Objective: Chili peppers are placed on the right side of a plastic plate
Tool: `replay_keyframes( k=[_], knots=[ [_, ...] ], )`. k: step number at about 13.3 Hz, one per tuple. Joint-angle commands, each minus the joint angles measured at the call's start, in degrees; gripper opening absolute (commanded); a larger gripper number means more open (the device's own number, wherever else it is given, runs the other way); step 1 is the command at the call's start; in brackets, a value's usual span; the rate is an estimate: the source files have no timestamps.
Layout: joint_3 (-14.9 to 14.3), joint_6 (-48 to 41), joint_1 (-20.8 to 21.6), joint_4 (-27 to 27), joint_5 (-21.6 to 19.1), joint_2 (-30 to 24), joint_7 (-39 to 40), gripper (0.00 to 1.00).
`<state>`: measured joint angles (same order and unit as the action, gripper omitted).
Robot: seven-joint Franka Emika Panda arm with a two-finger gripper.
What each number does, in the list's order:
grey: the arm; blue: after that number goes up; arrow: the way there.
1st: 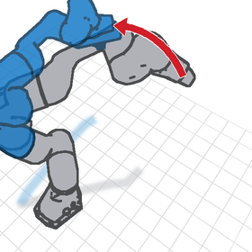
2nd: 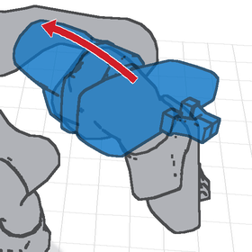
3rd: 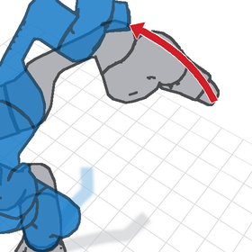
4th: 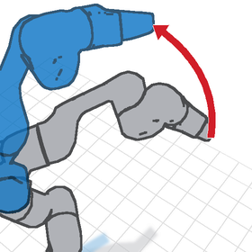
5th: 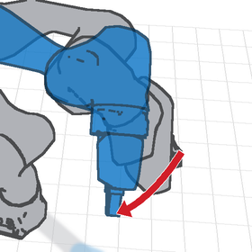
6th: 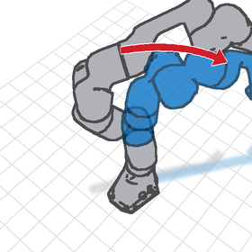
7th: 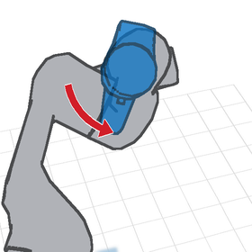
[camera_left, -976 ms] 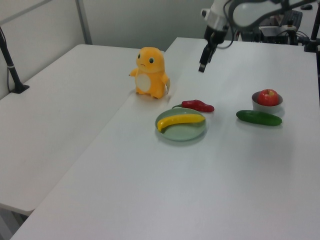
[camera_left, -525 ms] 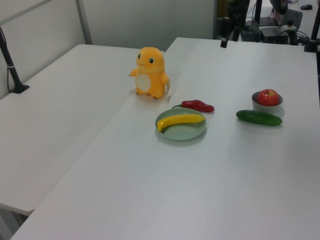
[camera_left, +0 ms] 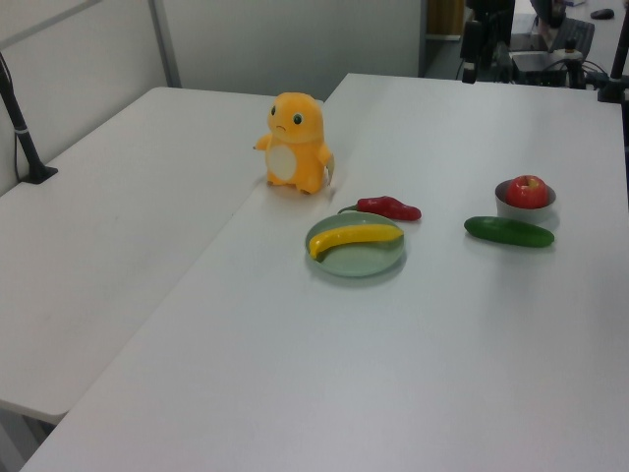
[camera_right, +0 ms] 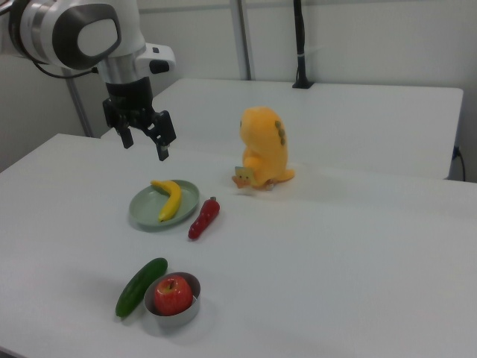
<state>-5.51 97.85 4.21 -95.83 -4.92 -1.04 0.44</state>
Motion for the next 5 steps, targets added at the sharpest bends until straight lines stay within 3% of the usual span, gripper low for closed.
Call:
replay_keyframes(
  k=[1,5],
  knots=[
    [-1.44,4.88,1.15,-1.73,0.79,-0.72,3.34,1.00],
    [-1.44,4.89,1.15,-1.99,0.61,-0.81,3.34,1.00]
  ],
)
